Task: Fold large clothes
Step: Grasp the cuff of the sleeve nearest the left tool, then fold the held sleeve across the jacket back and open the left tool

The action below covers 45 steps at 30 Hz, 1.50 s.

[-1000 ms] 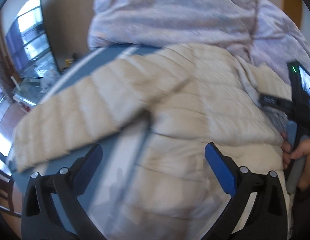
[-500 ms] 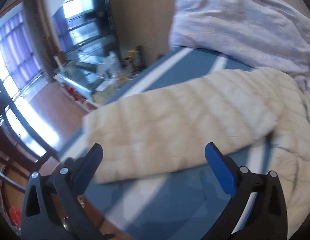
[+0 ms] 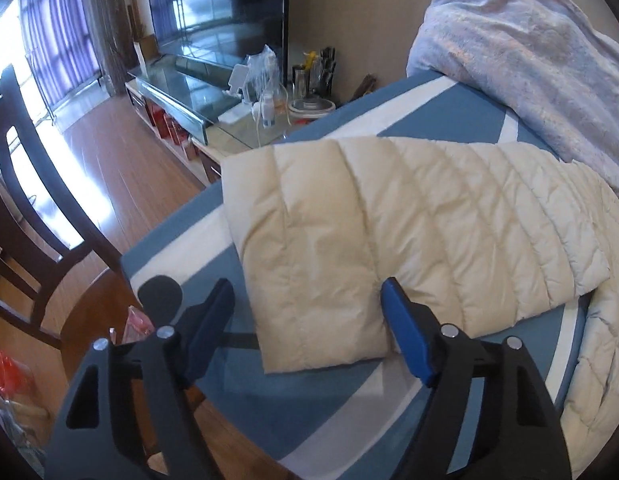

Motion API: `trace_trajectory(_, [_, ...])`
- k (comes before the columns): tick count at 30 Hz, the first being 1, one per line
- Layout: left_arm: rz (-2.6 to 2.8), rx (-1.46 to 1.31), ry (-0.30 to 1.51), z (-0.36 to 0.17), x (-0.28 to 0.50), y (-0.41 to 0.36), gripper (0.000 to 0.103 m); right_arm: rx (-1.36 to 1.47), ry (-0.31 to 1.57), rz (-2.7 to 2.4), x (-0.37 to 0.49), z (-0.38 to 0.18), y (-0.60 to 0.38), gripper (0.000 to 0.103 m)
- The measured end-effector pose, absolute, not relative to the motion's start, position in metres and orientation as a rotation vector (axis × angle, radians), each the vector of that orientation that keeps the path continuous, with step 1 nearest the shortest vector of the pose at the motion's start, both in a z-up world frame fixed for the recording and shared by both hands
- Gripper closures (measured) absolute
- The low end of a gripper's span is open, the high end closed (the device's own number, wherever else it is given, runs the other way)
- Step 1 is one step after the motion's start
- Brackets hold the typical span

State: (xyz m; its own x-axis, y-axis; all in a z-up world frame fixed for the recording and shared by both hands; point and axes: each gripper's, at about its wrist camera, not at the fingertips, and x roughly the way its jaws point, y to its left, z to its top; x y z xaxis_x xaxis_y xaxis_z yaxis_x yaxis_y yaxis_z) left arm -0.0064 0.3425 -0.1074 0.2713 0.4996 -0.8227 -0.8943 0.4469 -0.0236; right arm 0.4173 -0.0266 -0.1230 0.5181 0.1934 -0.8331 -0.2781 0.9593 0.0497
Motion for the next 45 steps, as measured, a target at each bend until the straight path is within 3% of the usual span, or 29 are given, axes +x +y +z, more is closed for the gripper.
trace_trajectory(3, [1.008, -0.543, 0.84, -0.107, -0.004, 0.34, 0.039, -0.093, 0.987, 0.283, 0.417, -0.123, -0.027, 0.007])
trace_trajectory(8, [0.993, -0.548, 0.821, -0.105, 0.004, 0.336, 0.081, -0.093, 0.987, 0.285, 0.417, -0.123, -0.027, 0.007])
trace_trajectory(11, [0.984, -0.55, 0.826, -0.103, 0.008, 0.336, 0.092, -0.092, 0.987, 0.285, 0.417, -0.123, -0.027, 0.007])
trace_trajectory(21, [0.995, -0.502, 0.827, -0.087, 0.022, 0.335, 0.097, -0.09, 0.989, 0.286, 0.417, -0.123, -0.028, 0.007])
trace_trajectory(30, [0.878, -0.405, 0.739, -0.023, 0.086, 0.314, 0.098, -0.098, 0.998, 0.292, 0.418, -0.122, -0.027, 0.007])
trace_trajectory(37, [0.608, -0.323, 0.686, 0.021, 0.185, 0.238, 0.098, -0.099, 1.008, 0.298, 0.42, -0.122, -0.026, 0.007])
trace_trajectory(45, [0.397, -0.223, 0.707, 0.014, 0.274, 0.145, 0.097, -0.086, 1.021, 0.346, 0.42, -0.116, -0.028, 0.007])
